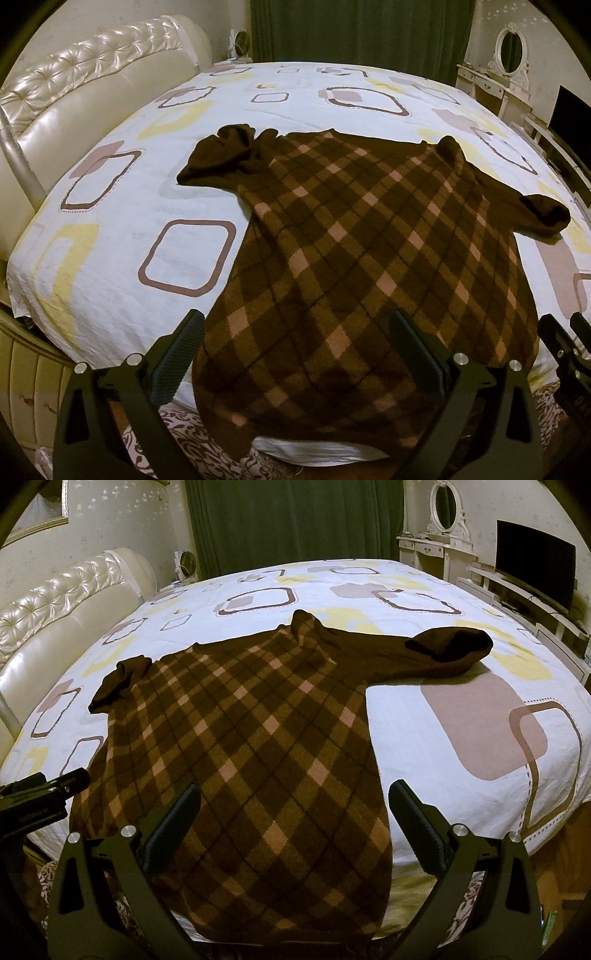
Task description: Fold small clothes
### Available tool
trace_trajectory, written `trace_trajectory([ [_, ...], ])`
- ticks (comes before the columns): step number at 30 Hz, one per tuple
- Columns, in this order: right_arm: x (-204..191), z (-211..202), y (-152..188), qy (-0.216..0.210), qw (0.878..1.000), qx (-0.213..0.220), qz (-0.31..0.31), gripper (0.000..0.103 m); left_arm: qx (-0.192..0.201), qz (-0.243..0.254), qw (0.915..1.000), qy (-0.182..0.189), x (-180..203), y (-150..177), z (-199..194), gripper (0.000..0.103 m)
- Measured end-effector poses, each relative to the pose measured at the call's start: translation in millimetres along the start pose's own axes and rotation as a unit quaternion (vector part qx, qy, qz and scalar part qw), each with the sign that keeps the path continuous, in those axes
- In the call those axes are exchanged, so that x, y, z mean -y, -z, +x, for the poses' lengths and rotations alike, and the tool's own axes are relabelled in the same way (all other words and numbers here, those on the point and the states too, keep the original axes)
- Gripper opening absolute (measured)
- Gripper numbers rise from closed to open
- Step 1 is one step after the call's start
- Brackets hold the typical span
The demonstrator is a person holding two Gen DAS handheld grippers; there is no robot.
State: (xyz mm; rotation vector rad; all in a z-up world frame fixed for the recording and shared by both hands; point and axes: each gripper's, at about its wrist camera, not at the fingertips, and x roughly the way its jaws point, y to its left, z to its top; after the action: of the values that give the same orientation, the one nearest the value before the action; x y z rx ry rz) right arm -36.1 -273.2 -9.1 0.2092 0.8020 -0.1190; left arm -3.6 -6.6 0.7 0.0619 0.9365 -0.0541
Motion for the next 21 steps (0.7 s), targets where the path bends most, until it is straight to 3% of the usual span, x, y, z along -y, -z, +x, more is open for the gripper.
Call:
trace_trajectory([
  [21,0.8,8.1,2.3,-0.002,1.000,-0.013,-0.002,0.101,-0.006,-0.003,0.9999,0.012,-0.4,-0.5,4.1,0.099],
])
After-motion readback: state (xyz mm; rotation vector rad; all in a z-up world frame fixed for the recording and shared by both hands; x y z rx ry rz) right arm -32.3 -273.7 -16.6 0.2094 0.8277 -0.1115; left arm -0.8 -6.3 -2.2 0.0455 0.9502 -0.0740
